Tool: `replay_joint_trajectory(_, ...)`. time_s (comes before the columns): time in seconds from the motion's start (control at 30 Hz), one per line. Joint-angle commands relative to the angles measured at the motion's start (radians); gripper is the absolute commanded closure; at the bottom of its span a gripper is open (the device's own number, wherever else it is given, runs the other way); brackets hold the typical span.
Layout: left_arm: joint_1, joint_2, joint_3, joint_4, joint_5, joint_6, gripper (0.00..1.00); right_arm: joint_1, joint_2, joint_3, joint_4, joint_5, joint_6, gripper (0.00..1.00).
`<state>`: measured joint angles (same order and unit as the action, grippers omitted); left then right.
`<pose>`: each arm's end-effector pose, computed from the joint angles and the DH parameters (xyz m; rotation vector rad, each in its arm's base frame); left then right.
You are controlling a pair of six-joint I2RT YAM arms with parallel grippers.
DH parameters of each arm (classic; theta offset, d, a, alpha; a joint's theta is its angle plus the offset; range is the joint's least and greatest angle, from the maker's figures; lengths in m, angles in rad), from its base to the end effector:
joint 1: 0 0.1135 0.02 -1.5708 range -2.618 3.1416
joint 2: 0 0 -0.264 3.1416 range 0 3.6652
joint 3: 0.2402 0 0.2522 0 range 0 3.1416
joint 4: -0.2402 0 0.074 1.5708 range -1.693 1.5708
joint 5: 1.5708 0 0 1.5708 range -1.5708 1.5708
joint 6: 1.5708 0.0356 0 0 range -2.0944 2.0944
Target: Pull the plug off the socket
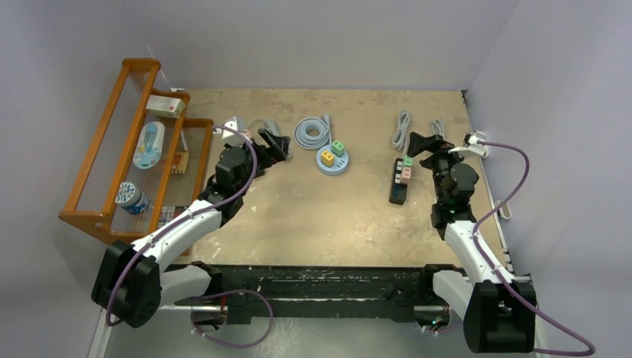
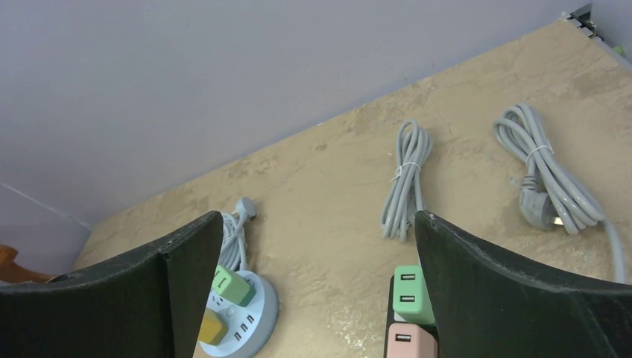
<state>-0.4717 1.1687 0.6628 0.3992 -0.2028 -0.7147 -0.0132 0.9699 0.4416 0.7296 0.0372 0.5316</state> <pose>0.2422 -0.1155 0.2786 -0.3646 1.6884 -0.7190 0.2199 -0.0042 0.2815 0.4019 1.3217 0.4087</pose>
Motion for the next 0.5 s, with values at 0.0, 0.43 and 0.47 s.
replay_joint_trajectory(0.0,-0.002,-0.036,0.002,0.016,-0.06,-0.02,0.0,0.001,0.003,0.06,-0.018,0.009,0.022,0.0)
replay_joint_trajectory(0.43,0.018,0.239,0.286,0.272,0.719,0.143,0.0,0.177,0.103,0.192,-0.117,0.151,-0.143,0.01)
replay_joint_trajectory(0.47,0.022,0.287,0.353,0.204,0.837,0.16,0.0,0.208,0.115,0.208,-0.122,0.166,-0.169,0.01)
